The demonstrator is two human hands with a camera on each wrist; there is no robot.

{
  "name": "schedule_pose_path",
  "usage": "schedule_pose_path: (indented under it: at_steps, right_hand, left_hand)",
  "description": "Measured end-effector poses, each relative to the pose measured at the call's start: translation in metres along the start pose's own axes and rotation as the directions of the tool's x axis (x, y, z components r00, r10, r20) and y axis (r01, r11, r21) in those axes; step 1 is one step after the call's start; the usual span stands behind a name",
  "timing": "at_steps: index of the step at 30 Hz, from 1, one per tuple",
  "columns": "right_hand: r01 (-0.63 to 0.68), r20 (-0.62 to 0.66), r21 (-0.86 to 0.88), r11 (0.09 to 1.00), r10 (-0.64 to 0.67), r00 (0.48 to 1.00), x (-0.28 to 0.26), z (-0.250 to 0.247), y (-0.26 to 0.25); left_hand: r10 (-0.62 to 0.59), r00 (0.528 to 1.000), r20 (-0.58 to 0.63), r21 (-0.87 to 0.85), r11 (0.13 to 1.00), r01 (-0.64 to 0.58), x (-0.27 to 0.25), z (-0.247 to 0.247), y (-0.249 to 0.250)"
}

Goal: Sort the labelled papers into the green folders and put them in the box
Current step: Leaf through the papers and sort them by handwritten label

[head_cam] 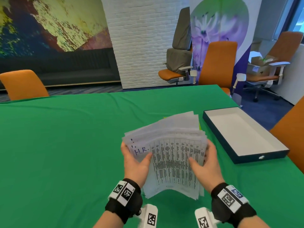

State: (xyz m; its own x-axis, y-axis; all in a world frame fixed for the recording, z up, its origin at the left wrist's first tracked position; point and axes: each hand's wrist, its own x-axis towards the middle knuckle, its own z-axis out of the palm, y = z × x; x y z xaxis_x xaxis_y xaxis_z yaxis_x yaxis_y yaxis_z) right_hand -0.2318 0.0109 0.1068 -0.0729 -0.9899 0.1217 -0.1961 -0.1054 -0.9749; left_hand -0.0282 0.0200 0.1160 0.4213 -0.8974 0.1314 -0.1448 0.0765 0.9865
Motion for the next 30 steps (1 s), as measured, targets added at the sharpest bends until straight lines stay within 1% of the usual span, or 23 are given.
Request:
schedule_pose_path:
  at_steps: [2,3,4,6,8,9,10,11,12,14,16,19,21,23,25,27,29,30]
  right_hand:
    - [0.084,-0.039,-0.026,0.996,-0.085,0.996,0.006,-0.001,-0.005]
    - [0.147,-0.035,-0.074,0.986,-0.150,0.988,0.009,0.000,-0.007]
    - [0.221,-0.024,-0.159,0.962,-0.227,0.974,0.012,0.001,-0.009]
    - [0.341,0.013,-0.372,0.863,-0.363,0.932,0.016,0.002,-0.014]
    - [0.408,0.042,-0.499,0.764,-0.449,0.892,0.021,0.002,-0.018]
    - [0.422,0.061,-0.543,0.726,-0.467,0.882,0.022,0.001,-0.020]
    - [0.416,0.081,-0.588,0.694,-0.461,0.884,0.023,0.001,-0.022]
    - [0.394,0.091,-0.630,0.669,-0.440,0.893,0.023,0.000,-0.023]
    - [0.369,0.087,-0.657,0.658,-0.419,0.904,0.023,0.000,-0.025]
    - [0.350,0.057,-0.659,0.666,-0.419,0.906,0.022,0.000,-0.025]
    - [0.387,0.065,-0.628,0.675,-0.451,0.890,0.024,-0.002,-0.025]
    - [0.422,0.126,-0.659,0.623,-0.462,0.878,0.027,-0.005,-0.028]
    - [0.431,0.139,-0.677,0.596,-0.472,0.870,0.029,-0.005,-0.027]
    - [0.438,0.111,-0.651,0.620,-0.493,0.863,0.029,-0.007,-0.024]
    - [0.448,0.096,-0.611,0.652,-0.501,0.860,0.029,-0.009,-0.018]
    - [0.465,0.115,-0.569,0.678,-0.494,0.862,0.029,-0.009,-0.013]
    - [0.486,0.116,-0.504,0.714,-0.502,0.857,0.029,-0.009,-0.009]
    - [0.478,0.093,-0.458,0.749,-0.495,0.864,0.028,-0.009,-0.009]
  left_hand:
    - [0.046,0.998,0.044,0.007,0.999,-0.046,-0.002,-0.001,0.006]
    - [0.064,0.996,0.059,0.035,0.997,-0.066,-0.002,-0.002,0.007]
    - [0.081,0.995,0.060,0.077,0.993,-0.085,-0.002,-0.002,0.009]
    - [0.140,0.989,0.041,0.165,0.976,-0.145,0.000,-0.003,0.008]
    - [0.247,0.968,0.044,0.276,0.928,-0.249,0.001,-0.004,0.007]
    - [0.304,0.950,0.070,0.325,0.893,-0.310,0.002,-0.004,0.007]
    - [0.338,0.935,0.108,0.356,0.865,-0.354,0.002,-0.005,0.009]
    - [0.346,0.927,0.144,0.378,0.847,-0.375,0.004,-0.006,0.009]
    - [0.328,0.929,0.170,0.396,0.841,-0.369,0.006,-0.008,0.009]
    - [0.260,0.950,0.172,0.427,0.849,-0.310,0.011,-0.011,0.009]
    - [0.255,0.955,0.151,0.432,0.852,-0.296,0.014,-0.014,0.010]
    - [0.332,0.920,0.207,0.448,0.804,-0.391,0.014,-0.016,0.011]
    - [0.362,0.899,0.248,0.473,0.764,-0.438,0.017,-0.017,0.011]
    - [0.378,0.889,0.258,0.498,0.737,-0.457,0.019,-0.018,0.011]
    - [0.370,0.901,0.229,0.496,0.752,-0.434,0.019,-0.019,0.010]
    - [0.365,0.904,0.220,0.473,0.771,-0.427,0.017,-0.020,0.008]
    - [0.391,0.880,0.269,0.465,0.747,-0.474,0.015,-0.020,0.005]
    - [0.400,0.867,0.296,0.456,0.739,-0.496,0.014,-0.020,0.003]
